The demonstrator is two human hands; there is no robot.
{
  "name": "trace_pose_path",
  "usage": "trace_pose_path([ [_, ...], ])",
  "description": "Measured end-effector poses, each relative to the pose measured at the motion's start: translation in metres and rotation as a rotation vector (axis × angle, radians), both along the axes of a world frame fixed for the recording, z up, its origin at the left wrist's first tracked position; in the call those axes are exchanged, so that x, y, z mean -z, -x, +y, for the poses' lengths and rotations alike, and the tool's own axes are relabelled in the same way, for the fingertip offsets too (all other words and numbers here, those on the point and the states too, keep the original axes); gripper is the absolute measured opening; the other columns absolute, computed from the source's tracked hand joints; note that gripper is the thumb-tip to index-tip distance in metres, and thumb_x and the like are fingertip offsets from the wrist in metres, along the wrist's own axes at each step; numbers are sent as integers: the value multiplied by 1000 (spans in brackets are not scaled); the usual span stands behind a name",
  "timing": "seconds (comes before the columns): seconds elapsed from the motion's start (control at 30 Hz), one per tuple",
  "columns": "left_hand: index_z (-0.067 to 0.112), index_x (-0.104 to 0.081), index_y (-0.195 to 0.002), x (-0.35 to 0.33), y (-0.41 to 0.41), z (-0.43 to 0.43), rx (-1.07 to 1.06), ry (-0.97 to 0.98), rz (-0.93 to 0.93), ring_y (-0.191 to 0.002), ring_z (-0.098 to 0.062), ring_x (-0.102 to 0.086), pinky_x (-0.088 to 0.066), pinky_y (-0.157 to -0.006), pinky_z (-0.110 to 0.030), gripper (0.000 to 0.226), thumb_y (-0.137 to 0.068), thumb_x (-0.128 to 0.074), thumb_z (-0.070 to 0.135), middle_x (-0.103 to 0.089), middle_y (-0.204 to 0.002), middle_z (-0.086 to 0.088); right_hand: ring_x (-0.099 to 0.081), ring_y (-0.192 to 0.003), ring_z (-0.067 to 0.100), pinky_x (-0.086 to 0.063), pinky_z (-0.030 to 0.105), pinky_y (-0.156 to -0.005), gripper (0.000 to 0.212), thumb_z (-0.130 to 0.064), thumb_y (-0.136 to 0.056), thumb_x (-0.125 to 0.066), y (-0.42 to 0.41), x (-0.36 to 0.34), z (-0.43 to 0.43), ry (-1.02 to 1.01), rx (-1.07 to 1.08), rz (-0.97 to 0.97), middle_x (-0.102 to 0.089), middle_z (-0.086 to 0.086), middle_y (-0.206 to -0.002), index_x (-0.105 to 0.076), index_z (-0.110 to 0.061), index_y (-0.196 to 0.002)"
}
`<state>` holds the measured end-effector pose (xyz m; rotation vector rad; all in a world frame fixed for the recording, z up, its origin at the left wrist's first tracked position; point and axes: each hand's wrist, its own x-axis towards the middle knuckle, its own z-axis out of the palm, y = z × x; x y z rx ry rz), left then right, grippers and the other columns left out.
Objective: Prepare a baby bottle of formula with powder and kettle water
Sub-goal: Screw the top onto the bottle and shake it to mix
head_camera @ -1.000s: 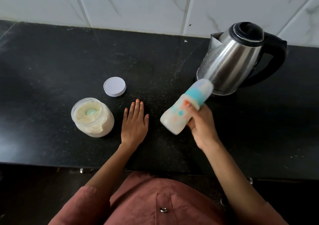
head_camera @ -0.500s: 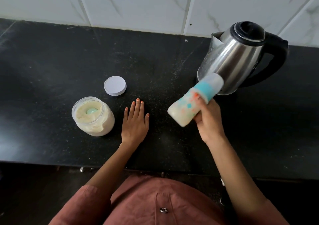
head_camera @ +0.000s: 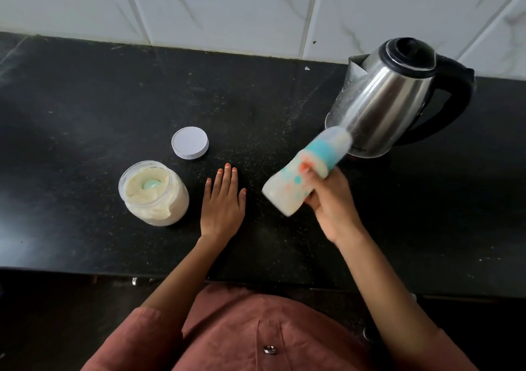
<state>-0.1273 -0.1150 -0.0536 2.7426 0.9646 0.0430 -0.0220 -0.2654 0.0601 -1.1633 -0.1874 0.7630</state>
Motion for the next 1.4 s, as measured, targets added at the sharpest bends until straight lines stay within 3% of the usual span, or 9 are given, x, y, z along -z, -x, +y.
trace_pose_path([
  [0.1,14,-1,-148,1,0,1,3,9,6,-144,-15,5,4,-116,-35,55,-100,-16,37,2,-157,-3,-67,-85,12,-54,26,-67,34,-24,-61,-79,5,1,-3,82,-99,-115,-71,-5,-85,-66,-21,-92],
  [0.27,12,-2,-148,0,1,-1,8,2,-11,-144,-16,4,3,-116,-35,55,-100,-16,36,1,-157,-3,-66,-94,11,-54,25,-68,65,-34,-64,-70,-18,-7,-1,-136,309,113,-64,2,-107,-49,-16,-123],
  [0.47,13,-2,-148,0,0,0,6,10,-6,-144,-15,5,3,-116,-35,55,-100,-17,36,2,-157,-3,-68,-81,10,-54,27,-67,31,-26,-59,-80,8,5,-2,111,-26,-183,-72,-6,-82,-68,-21,-86],
  [0.6,13,-3,-148,0,1,0,2,5,-17,-144,-16,3,4,-115,-34,55,-100,-16,37,0,-157,-3,-67,-90,9,-54,25,-66,56,-35,-61,-73,-17,-8,-2,-50,290,-6,-68,-1,-102,-59,-16,-112],
  [0.77,13,-2,-148,1,0,1,2,9,-1,-144,-16,4,4,-115,-35,55,-100,-17,36,1,-157,-3,-67,-84,13,-56,34,-74,44,-39,-51,-80,9,-2,-1,171,-16,-210,-72,-5,-84,-67,-21,-89],
  [0.97,13,-3,-148,1,0,0,4,3,-12,-144,-16,3,3,-116,-35,55,-100,-16,36,0,-157,-3,-67,-88,10,-56,30,-71,45,-31,-62,-73,-14,-9,1,-2,293,-8,-68,0,-99,-61,-17,-103],
  [1.1,13,-3,-148,2,0,1,4,-10,-2,-144,-16,3,4,-115,-35,55,-100,-17,37,0,-157,-3,-69,-80,12,-57,31,-69,39,-33,-51,-78,15,2,1,186,34,-150,-73,-5,-81,-67,-20,-86],
  [1.27,13,-3,-148,2,0,0,7,-9,-8,-144,-16,3,3,-116,-35,55,-100,-15,37,0,-157,-3,-68,-87,10,-55,26,-66,50,-35,-57,-74,-14,-7,-5,-9,285,36,-70,-2,-97,-62,-19,-102],
  [1.4,13,-2,-148,1,0,1,8,0,2,-144,-16,5,4,-115,-35,55,-100,-16,37,2,-157,-3,-69,-81,12,-55,28,-65,51,-39,-46,-78,11,2,-2,133,40,-67,-72,-2,-85,-66,-18,-92],
])
